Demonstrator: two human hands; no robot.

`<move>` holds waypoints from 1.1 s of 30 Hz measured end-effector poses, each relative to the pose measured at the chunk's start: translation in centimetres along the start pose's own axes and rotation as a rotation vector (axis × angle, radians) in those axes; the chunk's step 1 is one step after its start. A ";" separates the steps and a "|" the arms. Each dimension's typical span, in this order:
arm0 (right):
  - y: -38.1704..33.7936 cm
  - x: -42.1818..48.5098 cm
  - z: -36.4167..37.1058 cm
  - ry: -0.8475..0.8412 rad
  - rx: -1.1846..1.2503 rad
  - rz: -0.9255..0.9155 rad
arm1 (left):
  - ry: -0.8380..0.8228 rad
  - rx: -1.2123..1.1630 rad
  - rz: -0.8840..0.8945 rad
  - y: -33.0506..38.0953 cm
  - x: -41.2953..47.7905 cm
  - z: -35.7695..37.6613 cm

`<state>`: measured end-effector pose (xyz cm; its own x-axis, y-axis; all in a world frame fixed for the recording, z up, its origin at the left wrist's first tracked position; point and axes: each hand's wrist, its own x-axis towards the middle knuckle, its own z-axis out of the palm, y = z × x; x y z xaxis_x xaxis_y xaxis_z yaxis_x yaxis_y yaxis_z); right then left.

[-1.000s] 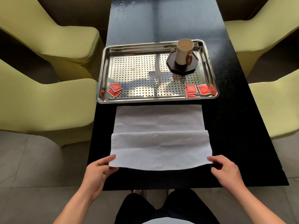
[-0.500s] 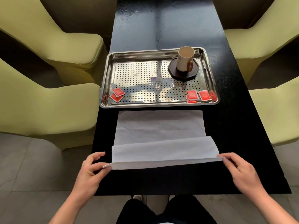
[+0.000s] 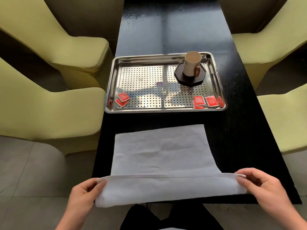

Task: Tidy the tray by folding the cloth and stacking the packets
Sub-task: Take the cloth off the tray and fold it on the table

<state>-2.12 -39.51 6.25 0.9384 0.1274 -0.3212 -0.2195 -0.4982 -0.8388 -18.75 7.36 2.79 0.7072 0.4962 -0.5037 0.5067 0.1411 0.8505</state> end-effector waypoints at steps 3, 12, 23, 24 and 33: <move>-0.7 0.6 0.5 -0.004 -0.019 0.014 | -0.003 0.001 -0.006 0.0 0.6 0.4; -1.6 7.7 4.9 0.029 -0.139 0.027 | 0.058 -0.018 -0.105 -0.4 4.4 2.1; -2.0 17.8 8.5 0.051 -0.427 0.069 | 0.235 -0.050 -0.213 -1.2 10.2 3.6; -2.0 18.5 8.7 0.051 -0.452 0.072 | 0.246 -0.043 -0.213 -1.1 10.8 4.0; -1.0 22.0 10.3 0.060 -0.542 0.146 | 0.383 0.057 -0.242 -0.4 15.3 5.9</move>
<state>16.03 -27.39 -4.53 0.9257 -0.0173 -0.3780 -0.1948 -0.8782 -0.4369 -5.25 9.85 -6.13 0.3372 0.7369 -0.5859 0.6690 0.2503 0.6999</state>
